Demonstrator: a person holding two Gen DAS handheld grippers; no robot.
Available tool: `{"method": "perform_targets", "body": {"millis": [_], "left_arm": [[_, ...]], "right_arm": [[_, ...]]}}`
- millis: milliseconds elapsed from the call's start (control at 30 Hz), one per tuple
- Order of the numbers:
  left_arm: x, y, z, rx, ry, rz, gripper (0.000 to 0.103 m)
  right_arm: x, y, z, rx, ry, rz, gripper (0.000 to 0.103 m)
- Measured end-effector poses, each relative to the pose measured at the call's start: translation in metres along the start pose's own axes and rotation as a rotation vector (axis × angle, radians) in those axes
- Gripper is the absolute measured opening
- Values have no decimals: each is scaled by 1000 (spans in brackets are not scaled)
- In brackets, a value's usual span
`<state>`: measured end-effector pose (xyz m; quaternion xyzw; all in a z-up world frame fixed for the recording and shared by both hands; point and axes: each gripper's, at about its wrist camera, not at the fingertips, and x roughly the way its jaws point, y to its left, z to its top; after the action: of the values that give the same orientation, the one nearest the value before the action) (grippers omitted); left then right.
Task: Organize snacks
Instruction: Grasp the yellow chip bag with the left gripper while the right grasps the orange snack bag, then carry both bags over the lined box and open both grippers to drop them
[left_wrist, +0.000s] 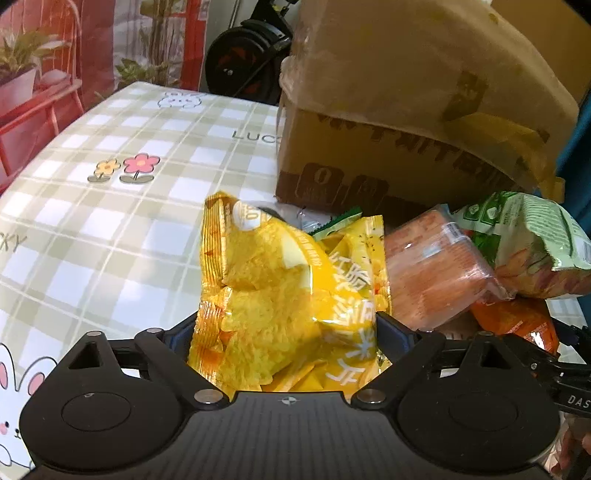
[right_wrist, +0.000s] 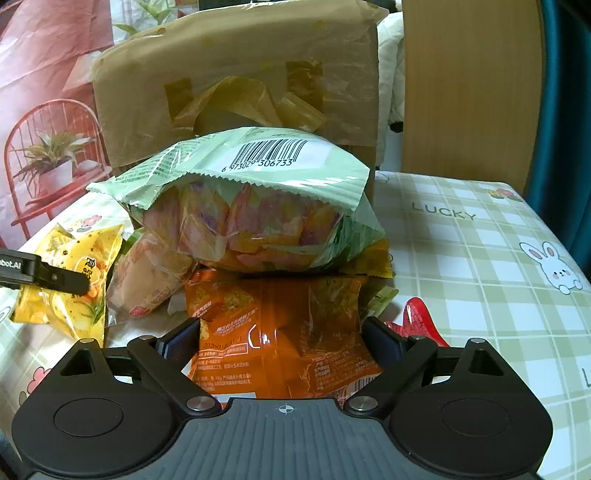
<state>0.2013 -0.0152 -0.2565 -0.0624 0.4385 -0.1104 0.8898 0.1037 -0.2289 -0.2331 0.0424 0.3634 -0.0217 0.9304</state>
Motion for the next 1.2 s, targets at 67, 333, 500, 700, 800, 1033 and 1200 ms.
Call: {"method": "perform_targets", "body": {"millis": [67,333,500,700,800,1033,1200], "left_arm": [[-3,2,0,-13,-10,-7,90],[-36,-2,-6,32,-74,7,77],[-55,-5,-16,36,-98,5,77],[-63,-11,-22,49,-121,-2,77],[-72,-12,-26,48,-138,-11,77],[-92,-18,-34,65,-189,-33,77],[-107,-22,-38,76,-234,-46,77]], "right_arm": [[0,0,0,-2,1,1,91],[-8,4,1,-3,28,12,87],[-19,10,-7,-15,45,22,86],[-35,8,-10,-21,51,-9,84],[-46,9,-12,-25,48,0,83],[-70,16,-27,-20,62,27,82],[-103,13,-34,19,20,56,81]]}}
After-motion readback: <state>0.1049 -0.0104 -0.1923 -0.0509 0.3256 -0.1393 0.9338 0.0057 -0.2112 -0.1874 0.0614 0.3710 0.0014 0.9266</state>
